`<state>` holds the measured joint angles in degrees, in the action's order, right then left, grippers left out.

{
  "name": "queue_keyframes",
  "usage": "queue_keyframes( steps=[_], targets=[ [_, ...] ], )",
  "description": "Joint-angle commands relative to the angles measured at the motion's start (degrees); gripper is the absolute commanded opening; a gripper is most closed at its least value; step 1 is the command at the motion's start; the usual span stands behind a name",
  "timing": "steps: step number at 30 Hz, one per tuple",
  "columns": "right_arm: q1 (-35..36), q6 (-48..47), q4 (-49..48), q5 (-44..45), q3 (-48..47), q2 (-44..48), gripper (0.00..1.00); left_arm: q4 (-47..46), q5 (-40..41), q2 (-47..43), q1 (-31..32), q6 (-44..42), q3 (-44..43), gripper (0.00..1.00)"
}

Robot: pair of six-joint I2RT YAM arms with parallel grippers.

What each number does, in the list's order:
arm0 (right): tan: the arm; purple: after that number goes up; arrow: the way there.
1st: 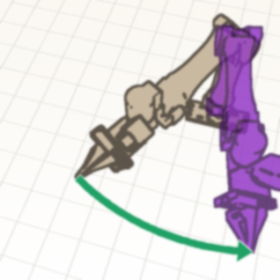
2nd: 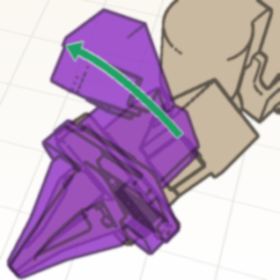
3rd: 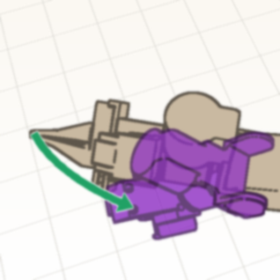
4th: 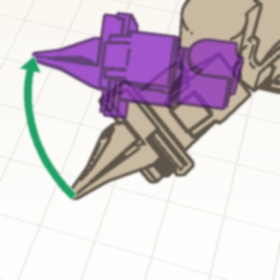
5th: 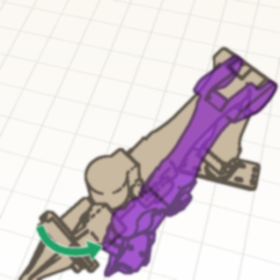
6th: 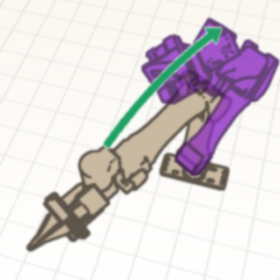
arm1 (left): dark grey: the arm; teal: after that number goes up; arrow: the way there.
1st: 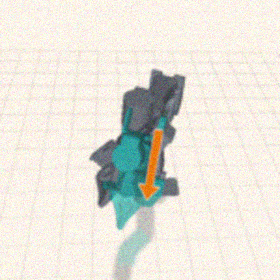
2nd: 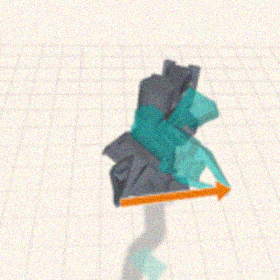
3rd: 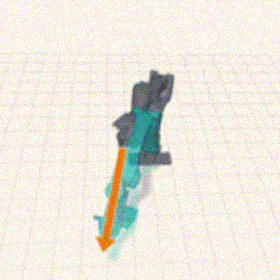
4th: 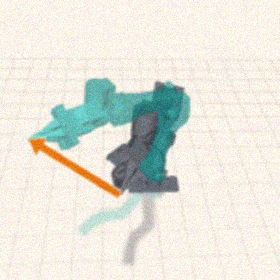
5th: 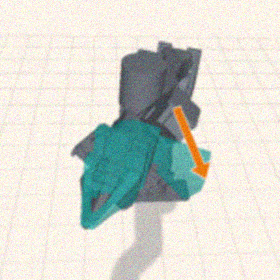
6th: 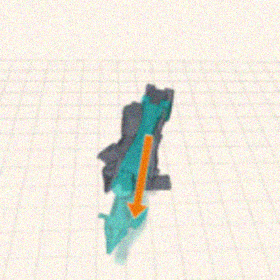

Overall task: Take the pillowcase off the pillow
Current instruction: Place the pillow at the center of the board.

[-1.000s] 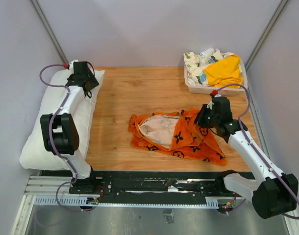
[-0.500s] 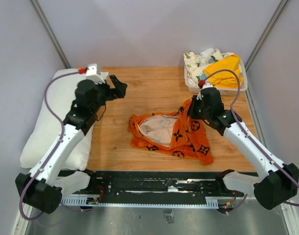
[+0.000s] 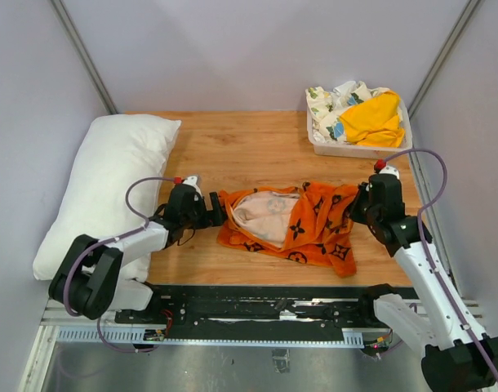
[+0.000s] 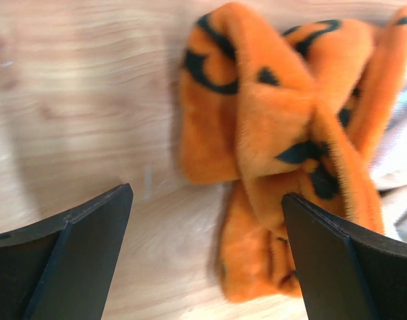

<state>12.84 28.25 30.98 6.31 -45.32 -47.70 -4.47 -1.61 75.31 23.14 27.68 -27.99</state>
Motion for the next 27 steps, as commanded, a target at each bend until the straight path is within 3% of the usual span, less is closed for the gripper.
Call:
queue_keyframes(
  steps=[1, 9, 12, 16, 20, 23, 27],
  targets=[
    [-0.9, 0.8, 1.9, 0.5, 1.1, -1.7, 0.11, -14.2, -8.0, 4.2, 1.6, 3.2, 0.8, 0.99],
    [-1.1, 1.2, -2.0, -3.0, 2.3, -5.5, 0.11, -23.0, -8.6, 9.5, 1.9, 5.9, -0.6, 0.99],
    [-1.0, 1.4, -3.8, -4.2, 3.0, -6.6, 0.11, -23.6, -8.5, 13.4, 1.9, 5.8, -2.6, 0.92],
    [-1.0, 1.3, -6.4, -6.0, 3.2, -8.0, 0.1, -29.8, -12.4, 20.1, 1.9, 8.0, -4.0, 0.64],
    [-1.0, -0.2, -10.1, -7.9, 2.4, -10.2, 0.05, -33.8, -14.8, 24.9, 2.0, 9.7, -7.2, 0.03],
    [-1.0, -1.2, -15.0, -10.5, 0.0, -13.4, 0.01, -27.1, -11.8, 24.3, 1.7, 5.4, -15.6, 0.0],
    [-1.1, -3.1, -16.0, -13.0, -13.0, -22.1, 0.01, -10.4, 2.3, 21.1, 1.3, -7.6, -34.7, 0.0]
  ],
)
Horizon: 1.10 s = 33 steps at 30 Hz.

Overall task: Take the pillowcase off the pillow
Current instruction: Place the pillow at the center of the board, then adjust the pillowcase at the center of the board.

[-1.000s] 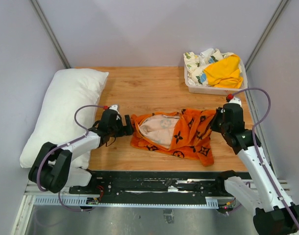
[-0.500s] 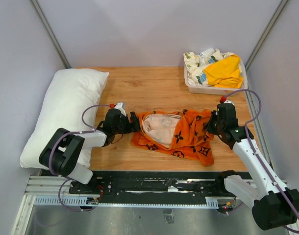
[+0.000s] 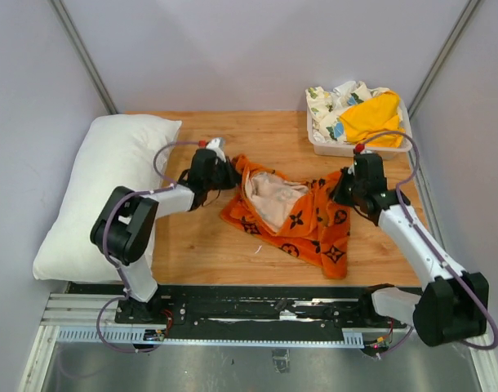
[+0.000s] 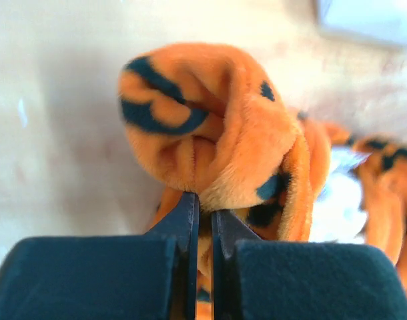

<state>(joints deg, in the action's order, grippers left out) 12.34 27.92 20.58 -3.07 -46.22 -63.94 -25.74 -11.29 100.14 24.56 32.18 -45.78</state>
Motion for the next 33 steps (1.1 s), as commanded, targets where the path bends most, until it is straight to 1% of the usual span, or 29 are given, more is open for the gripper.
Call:
queue_keyframes(
  steps=[1, 2, 4, 6, 8, 9, 11, 12, 13, 14, 15, 16, 17, 18, 19, 20, 24, 26, 27, 29, 30, 31, 33],
  targets=[
    [-0.5, -3.4, -4.5, -4.1, -16.9, -8.1, 0.01, 14.3, 14.6, -4.1, -0.7, -14.7, -22.1, 0.0],
    [-0.5, -4.1, -2.6, -4.7, -22.2, -10.0, 0.01, 17.4, 15.3, -4.6, -1.5, -17.4, -27.1, 0.0],
    [-0.5, -5.7, 0.6, -5.7, -31.7, -11.8, 0.01, 20.7, 14.5, -6.4, -2.9, -19.2, -34.1, 0.0],
    [-0.5, -6.5, 0.7, -5.9, -35.0, -9.9, 0.01, 21.5, 14.4, -11.1, -3.3, -20.3, -35.2, 0.0],
    [-0.5, -6.9, -1.1, -7.0, -31.1, -5.0, 0.01, 21.6, 14.3, -17.6, -3.3, -19.9, -30.7, 0.0],
    [-0.5, -7.1, -2.0, -8.5, -27.9, -1.5, 0.01, 21.1, 14.5, -22.2, -3.3, -19.1, -26.0, 0.0],
    [0.1, -6.4, -4.6, -12.2, -17.8, 6.6, 0.01, 17.7, 15.1, -32.8, -3.2, -16.3, -13.5, 0.0],
    [1.2, -5.2, -6.3, -13.4, -10.9, 11.4, 0.02, 14.9, 15.5, -38.1, -3.1, -14.4, -5.8, 0.0],
    [2.8, -4.3, -8.2, -14.2, -3.9, 15.9, 0.03, 12.7, 16.3, -43.6, -3.1, -11.8, 1.1, 0.14],
    [4.9, -3.7, -9.0, -13.2, 2.6, 20.8, 0.07, 11.8, 16.7, -48.1, -3.1, -9.4, 7.5, 0.5],
    [7.1, -2.9, -8.5, -10.5, 9.0, 26.5, 0.18, 11.9, 16.7, -51.1, -3.0, -7.5, 12.3, 0.87],
    [9.2, -1.7, -7.2, -6.7, 13.8, 30.1, 0.46, 13.1, 17.0, -52.9, -3.0, -5.9, 15.6, 0.98],
    [10.6, 0.0, -5.2, -4.0, 17.7, 33.7, 0.69, 15.6, 17.3, -53.5, -3.0, -4.4, 17.3, 0.99],
    [11.2, 2.6, -3.0, -1.5, 19.9, 37.0, 0.86, 18.3, 17.7, -53.5, -3.0, -3.4, 17.7, 0.99],
    [11.4, 4.4, -1.2, 0.9, 21.0, 40.1, 0.95, 21.0, 18.1, -53.2, -3.0, -2.9, 17.5, 0.99],
    [11.5, 5.8, 0.1, 1.8, 21.3, 43.2, 0.99, 23.0, 18.9, -53.0, -3.0, -2.6, 17.1, 0.99],
    [11.5, 5.4, 0.2, 12.3, 19.9, 53.1, 0.99, 24.9, 21.2, -53.0, -3.0, -2.7, 14.9, 0.99],
    [11.5, 3.3, -2.5, 17.4, 19.1, 54.7, 0.98, 26.4, 21.4, -52.1, -3.0, -3.4, 12.7, 0.99],
    [11.5, 2.3, -4.4, 19.4, 19.0, 53.9, 0.98, 27.1, 21.5, -51.9, -3.0, -3.9, 11.9, 0.99],
    [11.5, 1.1, -6.1, 21.8, 16.9, 48.2, 0.99, 28.0, 21.8, -51.5, -3.0, -4.8, 11.5, 0.99],
    [11.4, 0.5, -6.0, 21.4, 14.7, 42.9, 0.99, 28.1, 22.0, -51.3, -3.1, -5.1, 11.7, 0.99],
    [11.4, 0.3, -5.6, 20.4, 12.4, 37.3, 0.99, 28.2, 22.2, -50.6, -3.1, -5.2, 11.9, 0.99],
    [11.3, -0.4, -5.8, 14.5, 7.4, 23.3, 0.99, 28.7, 22.4, -47.6, -3.3, -4.9, 12.3, 0.99]
  ],
)
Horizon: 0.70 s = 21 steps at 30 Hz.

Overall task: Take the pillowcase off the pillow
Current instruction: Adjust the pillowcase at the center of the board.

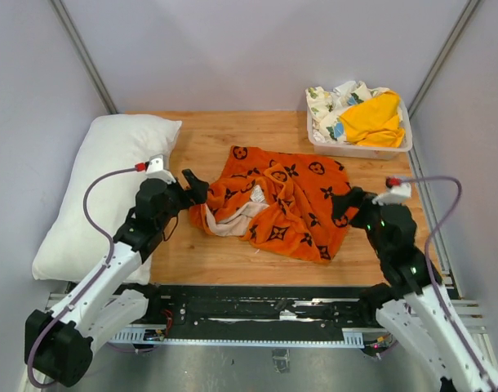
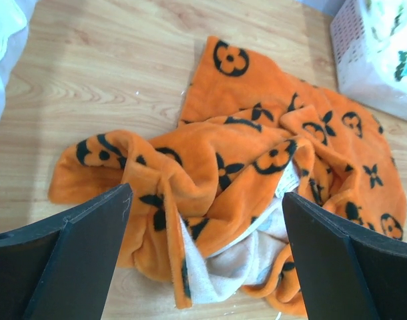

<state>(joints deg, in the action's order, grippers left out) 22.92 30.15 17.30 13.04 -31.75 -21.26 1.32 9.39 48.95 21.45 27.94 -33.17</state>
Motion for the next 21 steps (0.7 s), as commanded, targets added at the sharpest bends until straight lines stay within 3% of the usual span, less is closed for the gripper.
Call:
queue_keyframes(
  steps=[1, 5, 8, 16, 21],
  targets=[
    [0.7, -2.8, -2.4, -5.6, -10.1, -26.3, 0.98, 2.0, 1.6, 5.9, -0.6, -0.2, -0.4, 0.99],
    [0.9, -3.4, -1.7, -22.0, -24.4, -50.0, 0.83, 0.6, -2.1, 14.6, -3.2, 2.7, -0.8, 0.98],
    [1.9, -4.1, -2.0, -27.8, -33.0, -62.9, 0.83, -2.4, -4.0, 17.7, -4.6, 3.6, -0.3, 0.97],
    [4.8, -8.2, 2.5, -26.2, -46.2, -78.7, 0.84, -3.7, -4.0, 20.9, -6.1, 1.9, -0.9, 0.97],
    [5.7, -12.5, 5.4, -21.4, -50.2, -84.1, 0.76, -4.6, -4.5, 21.4, -6.4, 2.2, 0.0, 0.97]
  ],
)
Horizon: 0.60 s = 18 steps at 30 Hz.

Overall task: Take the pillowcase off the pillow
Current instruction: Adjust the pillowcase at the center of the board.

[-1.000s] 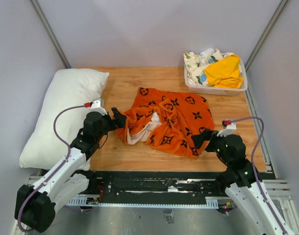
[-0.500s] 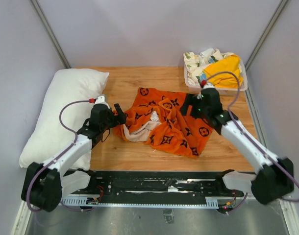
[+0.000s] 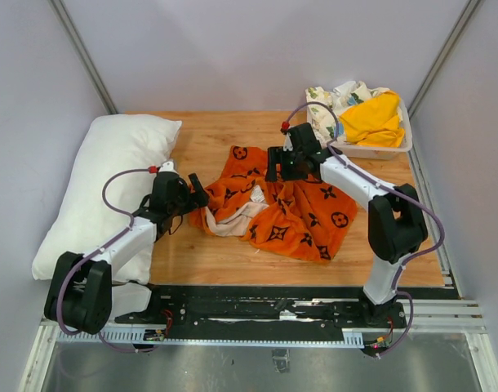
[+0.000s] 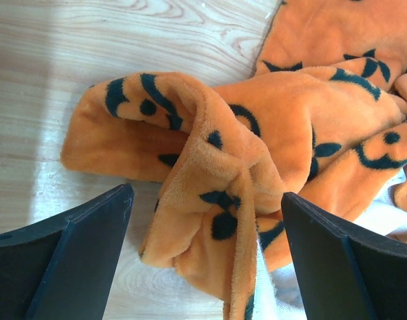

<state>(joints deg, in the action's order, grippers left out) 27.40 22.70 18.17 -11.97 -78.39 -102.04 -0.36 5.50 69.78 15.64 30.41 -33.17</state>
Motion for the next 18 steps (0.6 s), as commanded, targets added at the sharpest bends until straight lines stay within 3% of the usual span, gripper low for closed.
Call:
queue_keyframes(
  steps=[1, 7, 18],
  targets=[
    [1.7, -6.6, 5.8, 5.4, -5.2, -4.4, 0.75, -3.0, -0.8, 0.5, -0.6, -0.3, 0.2, 0.97],
    [5.8, -17.2, 14.9, 18.0, -15.4, -10.1, 0.66, -2.7, -1.0, -1.0, -0.9, -0.9, 1.2, 0.97],
    [7.8, -23.0, 24.9, 25.9, -28.2, -20.7, 0.54, -1.7, -1.3, -6.1, -1.6, -1.5, 3.5, 0.96]
  ],
)
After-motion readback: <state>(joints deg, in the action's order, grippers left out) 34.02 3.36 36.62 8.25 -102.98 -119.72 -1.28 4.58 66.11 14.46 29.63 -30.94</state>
